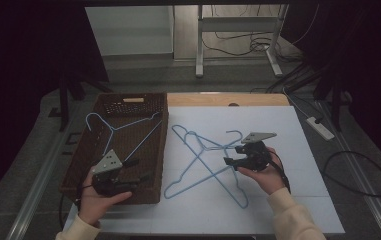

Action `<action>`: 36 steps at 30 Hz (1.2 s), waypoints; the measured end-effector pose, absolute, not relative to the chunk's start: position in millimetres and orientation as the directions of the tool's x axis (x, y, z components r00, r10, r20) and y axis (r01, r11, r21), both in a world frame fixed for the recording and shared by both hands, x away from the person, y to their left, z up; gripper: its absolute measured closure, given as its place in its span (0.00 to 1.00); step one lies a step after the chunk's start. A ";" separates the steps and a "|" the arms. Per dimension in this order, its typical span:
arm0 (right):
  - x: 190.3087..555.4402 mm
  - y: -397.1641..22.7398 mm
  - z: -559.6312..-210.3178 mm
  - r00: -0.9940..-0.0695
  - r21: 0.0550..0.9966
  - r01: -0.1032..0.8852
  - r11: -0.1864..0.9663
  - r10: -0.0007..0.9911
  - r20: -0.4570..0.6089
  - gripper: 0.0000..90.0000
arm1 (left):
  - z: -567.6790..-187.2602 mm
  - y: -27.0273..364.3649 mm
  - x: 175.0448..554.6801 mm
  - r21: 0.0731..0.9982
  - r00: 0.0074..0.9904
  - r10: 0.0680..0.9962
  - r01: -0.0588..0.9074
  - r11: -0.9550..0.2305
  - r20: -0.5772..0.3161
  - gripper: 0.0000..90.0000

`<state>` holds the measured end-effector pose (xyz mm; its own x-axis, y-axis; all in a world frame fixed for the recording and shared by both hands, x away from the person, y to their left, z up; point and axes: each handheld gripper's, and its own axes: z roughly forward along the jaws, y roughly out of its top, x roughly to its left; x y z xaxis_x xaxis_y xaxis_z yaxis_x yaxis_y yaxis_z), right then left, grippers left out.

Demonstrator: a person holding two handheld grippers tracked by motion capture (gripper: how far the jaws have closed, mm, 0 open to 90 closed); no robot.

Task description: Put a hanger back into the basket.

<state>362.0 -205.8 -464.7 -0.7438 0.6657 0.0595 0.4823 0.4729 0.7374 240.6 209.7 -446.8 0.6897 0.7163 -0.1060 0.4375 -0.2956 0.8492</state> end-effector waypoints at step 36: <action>440.9 -136.7 -490.8 -0.732 0.610 0.579 0.541 0.674 0.097 0.47 | -447.5 208.5 241.4 0.846 0.695 0.711 0.440 -0.302 -0.107 0.39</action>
